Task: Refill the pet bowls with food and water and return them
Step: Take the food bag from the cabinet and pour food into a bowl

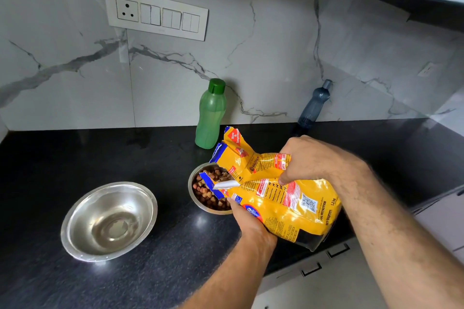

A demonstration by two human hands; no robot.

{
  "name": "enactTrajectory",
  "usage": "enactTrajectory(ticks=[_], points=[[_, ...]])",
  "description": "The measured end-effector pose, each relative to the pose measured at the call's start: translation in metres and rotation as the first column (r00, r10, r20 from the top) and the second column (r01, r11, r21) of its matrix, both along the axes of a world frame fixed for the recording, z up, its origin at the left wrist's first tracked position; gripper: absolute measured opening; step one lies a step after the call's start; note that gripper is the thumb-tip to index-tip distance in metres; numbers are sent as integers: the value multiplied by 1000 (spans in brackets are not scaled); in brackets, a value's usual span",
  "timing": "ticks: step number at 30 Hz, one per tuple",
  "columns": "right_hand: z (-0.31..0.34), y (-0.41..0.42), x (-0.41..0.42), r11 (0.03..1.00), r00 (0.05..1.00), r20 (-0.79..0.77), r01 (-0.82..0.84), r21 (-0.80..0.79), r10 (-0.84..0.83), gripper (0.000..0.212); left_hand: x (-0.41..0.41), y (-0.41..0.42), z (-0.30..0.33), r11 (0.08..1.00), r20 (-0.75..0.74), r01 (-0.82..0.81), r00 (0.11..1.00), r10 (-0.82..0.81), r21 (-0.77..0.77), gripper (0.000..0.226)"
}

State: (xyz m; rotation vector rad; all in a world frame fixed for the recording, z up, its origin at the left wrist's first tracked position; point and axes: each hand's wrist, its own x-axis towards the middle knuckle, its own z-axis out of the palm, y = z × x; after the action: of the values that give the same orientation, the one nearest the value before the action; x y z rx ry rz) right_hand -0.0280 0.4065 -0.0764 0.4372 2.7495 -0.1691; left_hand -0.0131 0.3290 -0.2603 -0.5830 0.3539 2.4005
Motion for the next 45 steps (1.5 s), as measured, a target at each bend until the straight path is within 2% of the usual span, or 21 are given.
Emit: enactTrajectory(ticks=[9, 24, 31, 45], points=[[-6, 3, 6, 1000, 1000, -15, -6, 18, 6, 23, 2, 3, -4, 999, 9, 28, 1000, -28, -16, 69], [-5, 6, 6, 1000, 1000, 3, 11, -14, -11, 22, -2, 5, -7, 1000, 4, 25, 1000, -25, -14, 77], [-6, 7, 2, 1000, 1000, 13, 5, -13, -5, 21, -7, 6, -8, 999, 6, 38, 999, -38, -19, 66], [-1, 6, -1, 1000, 1000, 29, -6, -23, 7, 21, -5, 10, -7, 999, 48, -40, 998, 41, -22, 77]])
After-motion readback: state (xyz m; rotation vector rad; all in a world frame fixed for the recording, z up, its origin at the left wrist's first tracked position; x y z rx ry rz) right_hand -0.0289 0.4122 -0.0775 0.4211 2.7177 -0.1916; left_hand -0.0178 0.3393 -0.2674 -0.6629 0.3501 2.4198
